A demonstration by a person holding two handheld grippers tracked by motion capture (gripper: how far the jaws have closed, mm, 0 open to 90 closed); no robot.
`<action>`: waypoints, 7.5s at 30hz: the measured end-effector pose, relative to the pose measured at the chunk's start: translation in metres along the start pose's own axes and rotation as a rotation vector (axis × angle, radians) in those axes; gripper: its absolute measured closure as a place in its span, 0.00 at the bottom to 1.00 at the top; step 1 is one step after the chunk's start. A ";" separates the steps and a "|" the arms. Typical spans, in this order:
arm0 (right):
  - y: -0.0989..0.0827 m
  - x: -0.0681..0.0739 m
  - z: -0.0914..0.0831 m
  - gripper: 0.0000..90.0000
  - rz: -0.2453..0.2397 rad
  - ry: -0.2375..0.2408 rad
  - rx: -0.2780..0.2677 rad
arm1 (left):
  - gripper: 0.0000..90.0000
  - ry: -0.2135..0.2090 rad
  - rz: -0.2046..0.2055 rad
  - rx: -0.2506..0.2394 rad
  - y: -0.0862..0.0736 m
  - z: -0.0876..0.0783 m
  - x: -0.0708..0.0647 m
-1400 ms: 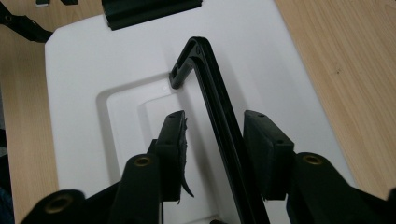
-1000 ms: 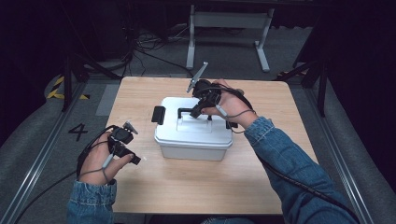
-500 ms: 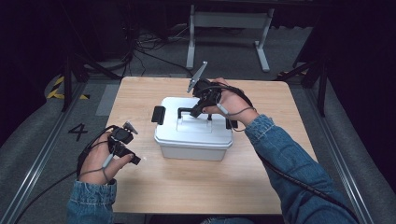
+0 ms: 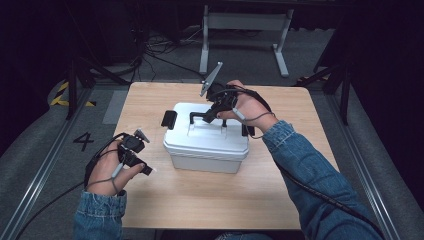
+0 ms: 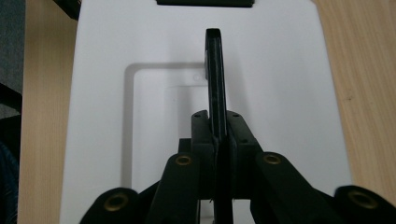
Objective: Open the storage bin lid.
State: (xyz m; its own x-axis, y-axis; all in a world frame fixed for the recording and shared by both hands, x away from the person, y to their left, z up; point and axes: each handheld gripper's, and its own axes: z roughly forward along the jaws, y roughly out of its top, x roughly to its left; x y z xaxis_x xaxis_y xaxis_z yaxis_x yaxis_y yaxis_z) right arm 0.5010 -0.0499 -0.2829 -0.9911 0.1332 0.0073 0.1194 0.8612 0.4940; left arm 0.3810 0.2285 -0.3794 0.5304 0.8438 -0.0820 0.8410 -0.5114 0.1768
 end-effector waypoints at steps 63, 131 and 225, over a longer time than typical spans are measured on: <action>-0.137 -0.020 -0.152 0.94 0.284 -0.170 -0.118 | 0.41 -0.005 -0.018 -0.004 0.000 0.002 0.002; -0.297 -0.076 -0.022 0.94 0.592 -0.201 -0.047 | 0.40 -0.011 -0.028 0.013 -0.001 0.006 0.004; -0.250 0.095 0.043 0.57 0.336 -0.058 -0.111 | 0.37 -0.016 -0.024 0.014 0.001 0.011 0.003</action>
State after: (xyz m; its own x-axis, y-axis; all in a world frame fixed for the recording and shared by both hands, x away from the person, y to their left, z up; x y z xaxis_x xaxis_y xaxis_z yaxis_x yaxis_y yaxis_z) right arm 0.3793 -0.2313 -0.4427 -0.8923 0.4300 0.1373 0.4273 0.7069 0.5636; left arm 0.3842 0.2286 -0.3898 0.5114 0.8533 -0.1015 0.8549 -0.4932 0.1612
